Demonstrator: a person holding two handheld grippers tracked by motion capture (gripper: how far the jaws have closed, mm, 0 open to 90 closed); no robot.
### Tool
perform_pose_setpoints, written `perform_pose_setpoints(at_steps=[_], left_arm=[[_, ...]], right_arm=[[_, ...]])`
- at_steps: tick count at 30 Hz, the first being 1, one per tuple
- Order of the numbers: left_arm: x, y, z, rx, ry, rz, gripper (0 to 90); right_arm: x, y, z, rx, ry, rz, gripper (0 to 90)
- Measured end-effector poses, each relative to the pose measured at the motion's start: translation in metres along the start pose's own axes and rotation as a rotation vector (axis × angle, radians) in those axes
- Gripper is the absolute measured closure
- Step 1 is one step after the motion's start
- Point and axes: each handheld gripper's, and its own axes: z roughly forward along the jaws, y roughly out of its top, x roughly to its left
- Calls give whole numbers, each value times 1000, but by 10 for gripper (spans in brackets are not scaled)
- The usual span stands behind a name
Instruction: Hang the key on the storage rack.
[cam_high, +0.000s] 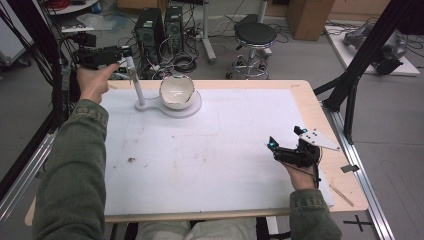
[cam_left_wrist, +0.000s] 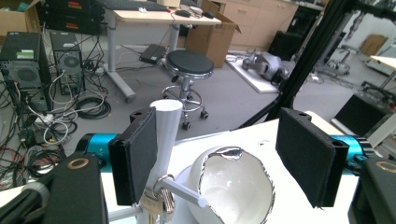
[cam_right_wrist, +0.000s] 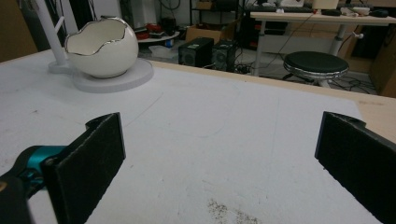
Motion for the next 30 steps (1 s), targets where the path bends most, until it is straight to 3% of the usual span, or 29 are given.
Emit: perform_pose_setpoints(at_steps=[4,6,9,13,22,30], left_arm=[[-3,0,-1,7,18,11,222],[-2,0,-2,13,15,2,157],[-2,-4,-7,-25,18,-32,105],[0,-12,-9,-10,35,-54,16],[9,-44,-20,-12,35,-77,16],[10,-64,-28,5,60,-40,16]], right_arm=[[0,0,0,-1,-2,-1,7],[0,0,0,-1,-2,0,7],[0,0,0,-1,-2,1,6],[0,0,-1,-3,-4,1,6],[0,0,-2,-3,-9,2,6],[0,0,-1,-5,-13,-2,6]])
